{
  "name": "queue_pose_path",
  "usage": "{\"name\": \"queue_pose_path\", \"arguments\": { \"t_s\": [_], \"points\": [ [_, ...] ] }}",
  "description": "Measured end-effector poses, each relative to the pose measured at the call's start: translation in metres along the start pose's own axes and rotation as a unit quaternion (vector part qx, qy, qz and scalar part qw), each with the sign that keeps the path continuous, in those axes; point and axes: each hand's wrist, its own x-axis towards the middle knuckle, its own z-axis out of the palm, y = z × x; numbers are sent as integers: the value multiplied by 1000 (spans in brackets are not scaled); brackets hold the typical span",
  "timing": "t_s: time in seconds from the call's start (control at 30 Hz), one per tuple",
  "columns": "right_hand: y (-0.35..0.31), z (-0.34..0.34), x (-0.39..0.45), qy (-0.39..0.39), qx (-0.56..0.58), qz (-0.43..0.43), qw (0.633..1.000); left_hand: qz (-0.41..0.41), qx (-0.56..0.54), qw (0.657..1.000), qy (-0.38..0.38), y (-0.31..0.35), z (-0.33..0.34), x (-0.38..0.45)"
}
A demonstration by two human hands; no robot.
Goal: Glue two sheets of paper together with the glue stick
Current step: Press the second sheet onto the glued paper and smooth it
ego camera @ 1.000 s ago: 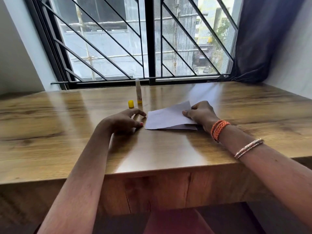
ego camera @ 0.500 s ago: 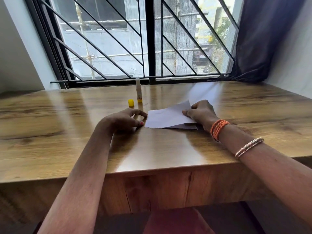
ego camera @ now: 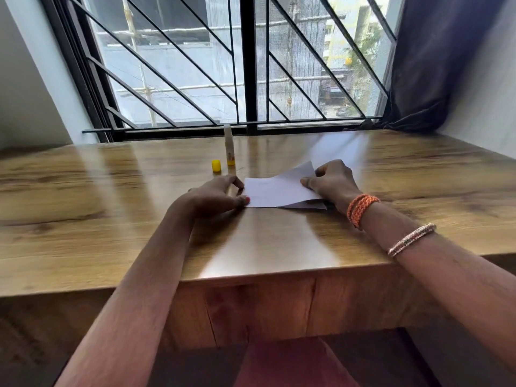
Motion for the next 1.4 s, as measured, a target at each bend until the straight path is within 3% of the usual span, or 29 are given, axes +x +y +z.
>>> {"name": "queue_pose_path", "arguments": {
  "t_s": [0.17,0.37,0.57,0.7,0.8,1.07,1.4],
  "points": [
    [-6,-4,-5,-49,-36,-51,997,-5,15,1000,-8,1,0,0],
    [-4,-7,-3,-46,-241,-145,958,-12,25,999,-16,3,0,2],
    [-13,-20,-5,-55,-390,-52,918,-13,48,998,-24,2,2,3],
    [-27,13,1,-161,-349,-146,911,-55,129,990,-10,3,15,3],
    [-34,52,-5,-235,-329,-167,899,-57,154,986,13,11,26,2],
    [-23,64,-7,-141,-431,-170,875,-74,182,980,15,16,25,3],
    [5,18,-4,-108,-461,-84,877,-94,181,979,-4,23,23,-2]
  ]
}}
